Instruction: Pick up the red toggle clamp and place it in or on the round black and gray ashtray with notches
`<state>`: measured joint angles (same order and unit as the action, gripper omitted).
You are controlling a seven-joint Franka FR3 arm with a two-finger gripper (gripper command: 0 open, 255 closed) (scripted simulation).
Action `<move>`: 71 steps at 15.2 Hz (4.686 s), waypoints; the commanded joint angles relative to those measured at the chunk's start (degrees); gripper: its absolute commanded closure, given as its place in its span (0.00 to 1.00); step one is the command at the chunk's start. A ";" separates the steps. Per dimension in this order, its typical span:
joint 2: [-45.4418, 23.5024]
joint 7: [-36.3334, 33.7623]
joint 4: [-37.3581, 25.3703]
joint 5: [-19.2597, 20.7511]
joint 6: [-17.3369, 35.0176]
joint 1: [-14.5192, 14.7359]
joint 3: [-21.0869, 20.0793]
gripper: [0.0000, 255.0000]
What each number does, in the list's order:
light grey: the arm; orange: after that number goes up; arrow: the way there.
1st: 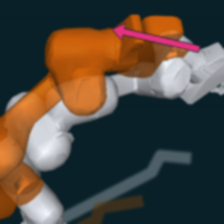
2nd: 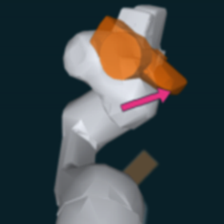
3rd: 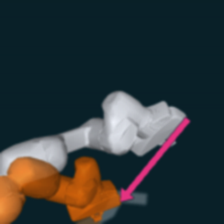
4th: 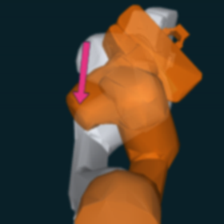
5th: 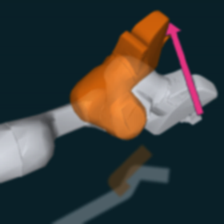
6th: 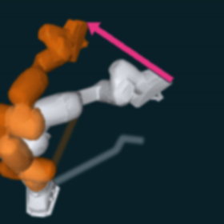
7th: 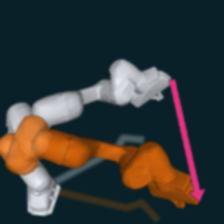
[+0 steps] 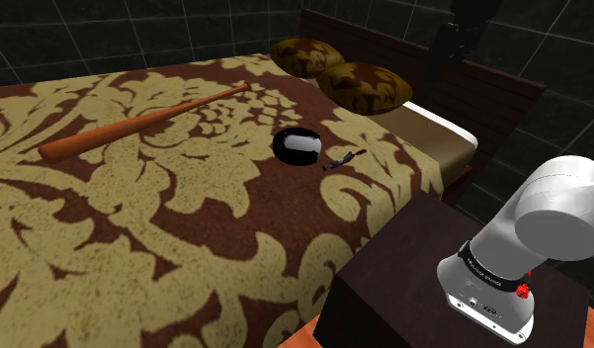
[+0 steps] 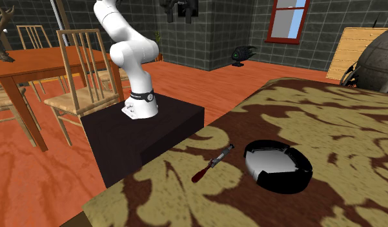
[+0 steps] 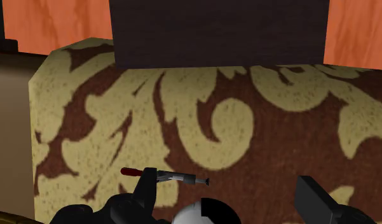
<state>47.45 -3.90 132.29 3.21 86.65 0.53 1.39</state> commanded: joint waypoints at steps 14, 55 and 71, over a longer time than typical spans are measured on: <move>-14.60 26.66 7.79 5.20 20.62 3.66 16.43 0.00; -77.76 86.17 -15.61 -23.42 46.78 3.65 21.25 1.00; -73.44 84.47 -15.30 -20.95 43.11 4.84 22.91 1.00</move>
<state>-26.47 80.83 117.13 -18.06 130.35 5.23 24.11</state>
